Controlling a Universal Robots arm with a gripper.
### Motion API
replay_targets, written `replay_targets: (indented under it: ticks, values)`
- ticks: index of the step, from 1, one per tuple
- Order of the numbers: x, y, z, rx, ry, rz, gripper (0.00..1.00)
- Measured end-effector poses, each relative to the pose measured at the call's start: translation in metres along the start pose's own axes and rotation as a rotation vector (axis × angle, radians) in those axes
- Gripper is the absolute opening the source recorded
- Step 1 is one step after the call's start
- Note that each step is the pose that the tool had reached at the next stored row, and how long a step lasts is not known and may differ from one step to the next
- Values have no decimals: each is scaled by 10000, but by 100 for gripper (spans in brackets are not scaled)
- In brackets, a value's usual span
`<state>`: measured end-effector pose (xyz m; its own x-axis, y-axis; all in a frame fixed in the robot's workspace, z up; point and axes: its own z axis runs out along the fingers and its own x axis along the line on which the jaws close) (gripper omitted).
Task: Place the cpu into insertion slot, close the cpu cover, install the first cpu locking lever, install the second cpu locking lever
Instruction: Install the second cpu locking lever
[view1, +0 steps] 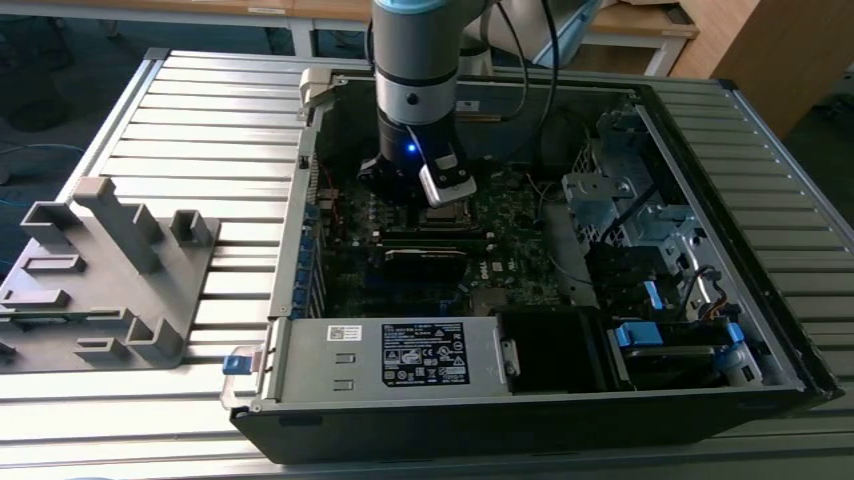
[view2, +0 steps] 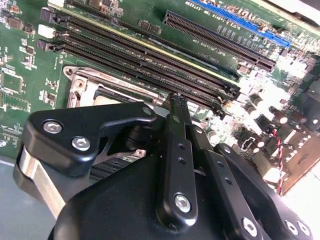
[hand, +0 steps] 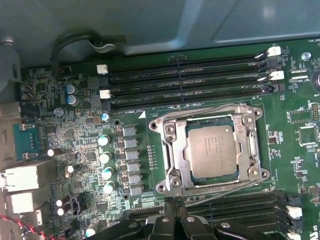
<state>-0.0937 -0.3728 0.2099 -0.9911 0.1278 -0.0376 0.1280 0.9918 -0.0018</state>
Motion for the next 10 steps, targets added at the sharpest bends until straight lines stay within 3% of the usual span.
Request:
replay_targets:
  ticks: [1, 2, 6, 10]
  values:
    - [0, 1, 3, -52, 5, 1, 10]
    - [0, 1, 14, -156, 19, 4, 10]
    - [5, 0, 55, -296, 37, 9, 10]
    - [5, 0, 65, -393, 50, 13, 10]
